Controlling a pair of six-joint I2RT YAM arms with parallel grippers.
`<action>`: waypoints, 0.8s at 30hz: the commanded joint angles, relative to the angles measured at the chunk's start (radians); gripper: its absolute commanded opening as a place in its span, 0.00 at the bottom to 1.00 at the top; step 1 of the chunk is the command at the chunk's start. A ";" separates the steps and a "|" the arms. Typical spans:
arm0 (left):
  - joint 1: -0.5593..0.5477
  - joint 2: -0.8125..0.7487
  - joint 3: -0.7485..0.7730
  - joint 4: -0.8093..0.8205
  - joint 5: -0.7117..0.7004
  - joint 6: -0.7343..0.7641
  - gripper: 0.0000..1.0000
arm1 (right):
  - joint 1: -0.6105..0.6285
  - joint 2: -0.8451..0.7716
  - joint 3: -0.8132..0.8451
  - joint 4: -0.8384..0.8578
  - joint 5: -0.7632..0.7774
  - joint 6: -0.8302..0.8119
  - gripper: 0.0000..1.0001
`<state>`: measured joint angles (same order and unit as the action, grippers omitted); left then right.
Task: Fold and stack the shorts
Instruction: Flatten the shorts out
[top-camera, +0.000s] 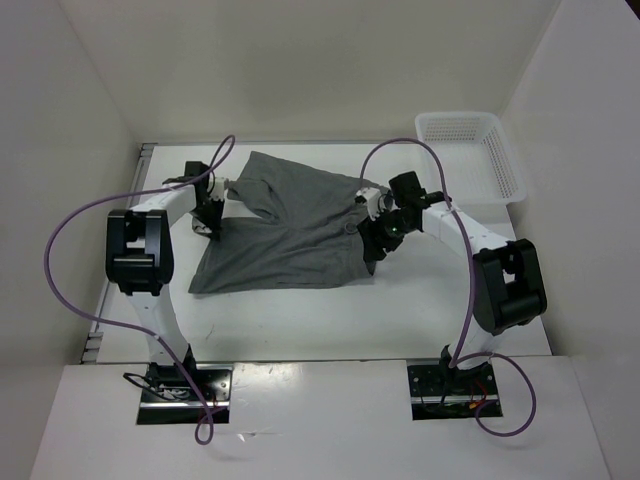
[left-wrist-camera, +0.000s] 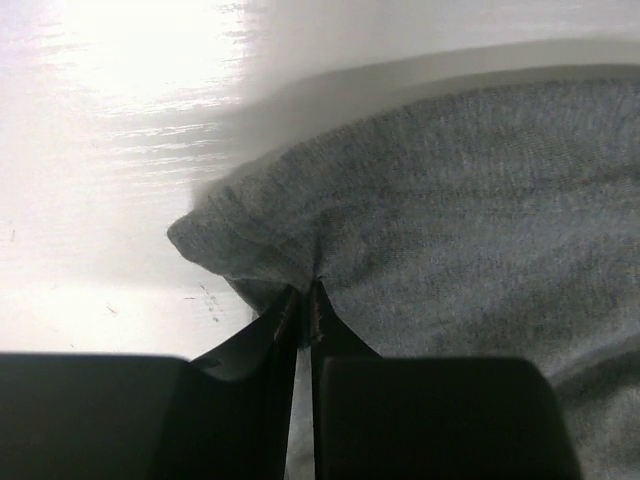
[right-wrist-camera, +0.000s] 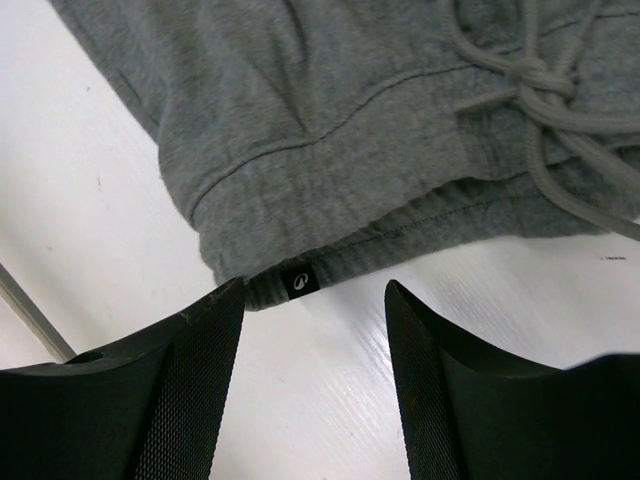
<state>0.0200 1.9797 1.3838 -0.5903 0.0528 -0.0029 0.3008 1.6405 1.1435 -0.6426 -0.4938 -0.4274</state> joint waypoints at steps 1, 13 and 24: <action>0.000 0.030 0.029 0.009 0.028 0.003 0.13 | 0.011 -0.005 -0.007 -0.051 -0.063 -0.082 0.64; 0.000 -0.009 0.095 -0.042 0.028 0.003 0.16 | 0.061 -0.005 -0.056 -0.160 -0.075 -0.249 0.66; 0.000 0.042 0.104 -0.042 0.039 0.003 0.34 | 0.113 0.025 -0.068 0.116 -0.065 -0.030 0.34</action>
<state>0.0200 1.9961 1.4536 -0.6243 0.0696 -0.0036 0.4164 1.6482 1.0527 -0.6174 -0.5488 -0.5049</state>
